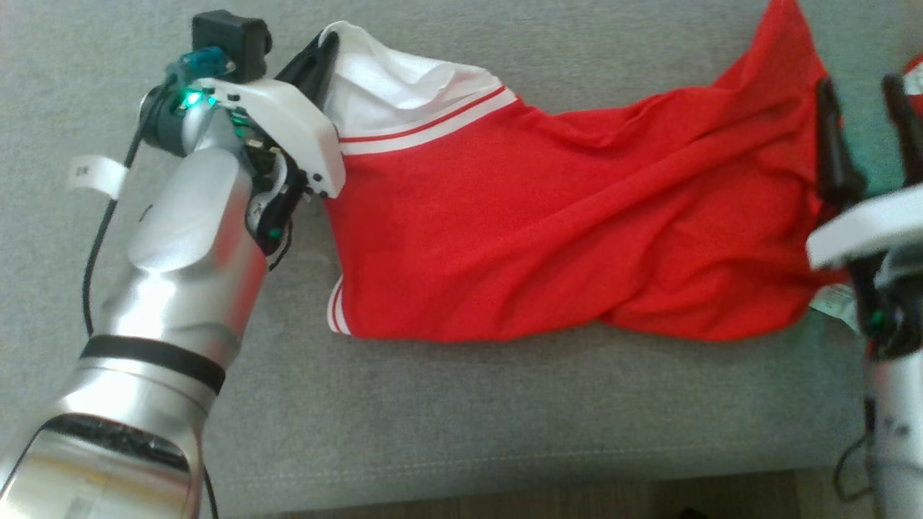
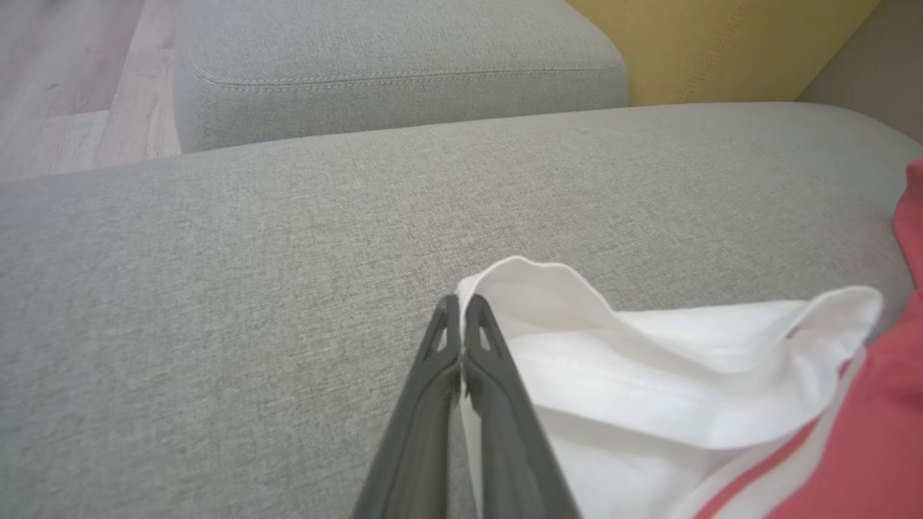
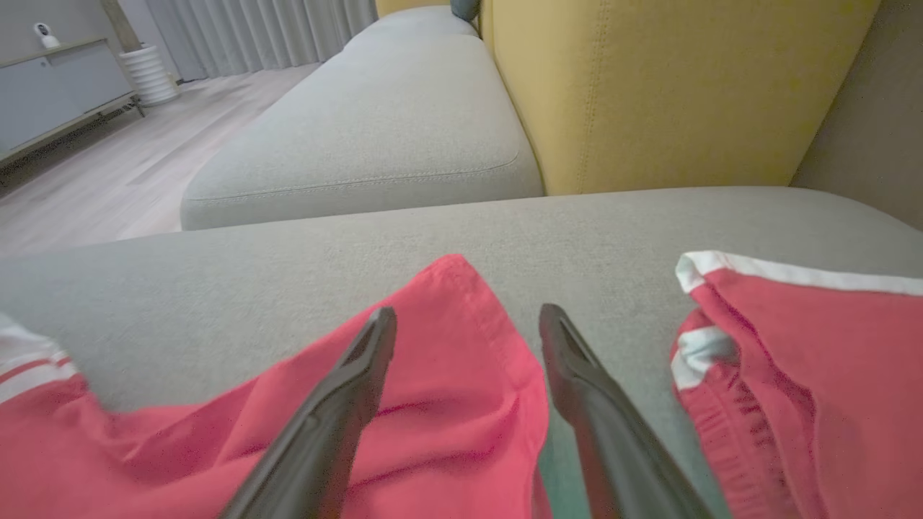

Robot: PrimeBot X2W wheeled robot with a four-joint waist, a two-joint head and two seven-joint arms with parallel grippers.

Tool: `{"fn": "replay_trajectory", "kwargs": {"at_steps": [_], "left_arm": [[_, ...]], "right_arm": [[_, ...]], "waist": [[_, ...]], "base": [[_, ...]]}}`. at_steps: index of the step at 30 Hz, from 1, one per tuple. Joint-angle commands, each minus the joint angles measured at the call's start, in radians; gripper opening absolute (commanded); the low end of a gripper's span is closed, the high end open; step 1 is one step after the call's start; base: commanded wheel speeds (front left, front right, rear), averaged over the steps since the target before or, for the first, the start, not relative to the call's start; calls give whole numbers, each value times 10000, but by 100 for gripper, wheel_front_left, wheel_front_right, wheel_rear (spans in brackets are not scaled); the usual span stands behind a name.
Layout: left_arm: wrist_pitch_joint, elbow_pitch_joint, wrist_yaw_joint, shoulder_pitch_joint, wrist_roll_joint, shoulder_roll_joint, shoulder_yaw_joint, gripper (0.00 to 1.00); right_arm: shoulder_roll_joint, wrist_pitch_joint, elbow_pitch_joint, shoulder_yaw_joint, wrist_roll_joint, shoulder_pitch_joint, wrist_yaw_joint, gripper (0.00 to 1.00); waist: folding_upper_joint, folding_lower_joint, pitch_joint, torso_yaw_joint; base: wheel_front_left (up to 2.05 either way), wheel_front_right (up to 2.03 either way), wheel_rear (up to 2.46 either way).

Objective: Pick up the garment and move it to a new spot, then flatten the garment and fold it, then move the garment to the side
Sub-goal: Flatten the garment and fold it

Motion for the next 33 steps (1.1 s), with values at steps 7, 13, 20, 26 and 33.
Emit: {"fn": "replay_trajectory", "kwargs": {"at_steps": [7, 13, 20, 26, 33], "left_arm": [[-431, -567, 3, -76, -59, 26, -125, 0], [-574, -701, 3, -136, -142, -38, -301, 0], [-783, -901, 2, -216, -224, 20, -327, 0], [-1177, -1348, 125, -145, -252, 227, -178, 0], [-1523, -2994, 668, 136, -91, 915, 455, 0]], "right_arm": [[-793, 1309, 1419, 367, 444, -1935, 35, 100], [-1177, 2380, 3023, 798, 549, -3258, 35, 100], [-1446, 3750, 4618, 1673, 456, -4136, 35, 76], [-1625, 3284, 4535, 1814, 597, -4217, 35, 0], [-1814, 878, 2768, 1173, 1100, -3365, 35, 0]], "waist": [[0, -1, 258, 514], [0, -1, 416, 749], [0, -1, 589, 917], [0, -1, 486, 982], [0, -1, -161, 956]], "base": [[0, 0, 0], [0, 0, 0], [0, 0, 0], [0, 0, 0], [0, 0, 0]]}}
